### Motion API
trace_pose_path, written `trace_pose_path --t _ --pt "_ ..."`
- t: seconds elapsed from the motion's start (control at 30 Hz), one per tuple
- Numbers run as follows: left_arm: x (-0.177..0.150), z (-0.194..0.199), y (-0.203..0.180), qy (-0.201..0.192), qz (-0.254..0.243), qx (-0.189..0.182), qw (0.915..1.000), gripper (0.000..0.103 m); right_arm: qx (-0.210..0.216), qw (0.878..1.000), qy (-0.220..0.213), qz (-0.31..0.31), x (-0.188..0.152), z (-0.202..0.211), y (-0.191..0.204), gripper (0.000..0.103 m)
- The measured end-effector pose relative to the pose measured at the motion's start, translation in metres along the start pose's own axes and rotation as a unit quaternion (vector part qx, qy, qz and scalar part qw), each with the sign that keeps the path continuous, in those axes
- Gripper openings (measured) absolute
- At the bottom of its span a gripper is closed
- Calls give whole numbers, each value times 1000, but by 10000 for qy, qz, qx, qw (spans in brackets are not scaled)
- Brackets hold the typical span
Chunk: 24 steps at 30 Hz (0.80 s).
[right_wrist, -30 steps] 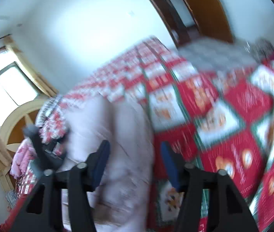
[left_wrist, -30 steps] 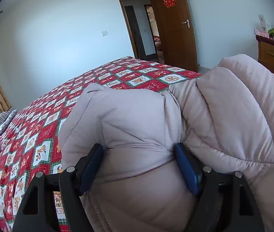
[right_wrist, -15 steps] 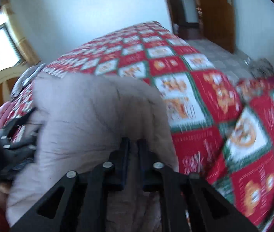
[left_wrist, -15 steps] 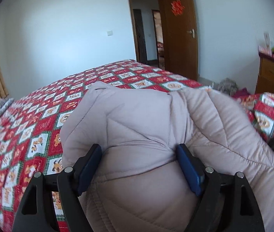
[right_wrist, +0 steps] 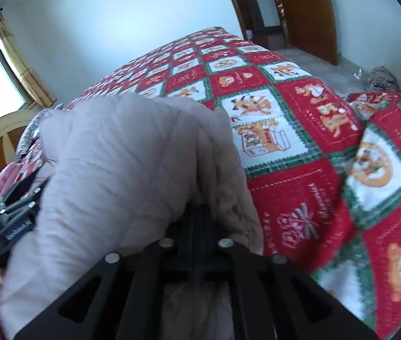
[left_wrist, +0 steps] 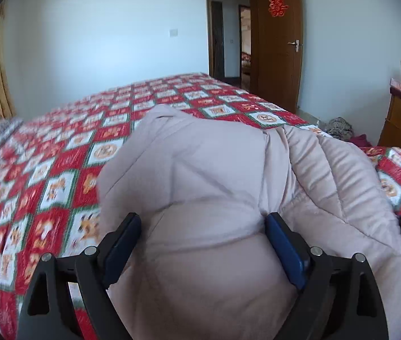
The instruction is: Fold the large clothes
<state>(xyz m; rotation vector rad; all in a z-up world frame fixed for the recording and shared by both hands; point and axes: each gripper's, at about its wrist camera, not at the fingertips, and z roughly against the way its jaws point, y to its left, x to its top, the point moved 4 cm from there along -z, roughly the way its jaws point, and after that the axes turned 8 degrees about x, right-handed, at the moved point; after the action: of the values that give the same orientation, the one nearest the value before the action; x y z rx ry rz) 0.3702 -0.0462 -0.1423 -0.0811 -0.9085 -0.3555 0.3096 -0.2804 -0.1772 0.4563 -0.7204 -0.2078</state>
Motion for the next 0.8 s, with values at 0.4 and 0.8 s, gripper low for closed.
trace_pose_path --t 0.4,0.8 --pt "41 34 83 -238 1176 165 9926 93 373 9862 -909 1335 58 65 66 58" --pt "22 -40 41 106 637 1200 9907 93 -365 9966 -138 731 33 -47 22 40"
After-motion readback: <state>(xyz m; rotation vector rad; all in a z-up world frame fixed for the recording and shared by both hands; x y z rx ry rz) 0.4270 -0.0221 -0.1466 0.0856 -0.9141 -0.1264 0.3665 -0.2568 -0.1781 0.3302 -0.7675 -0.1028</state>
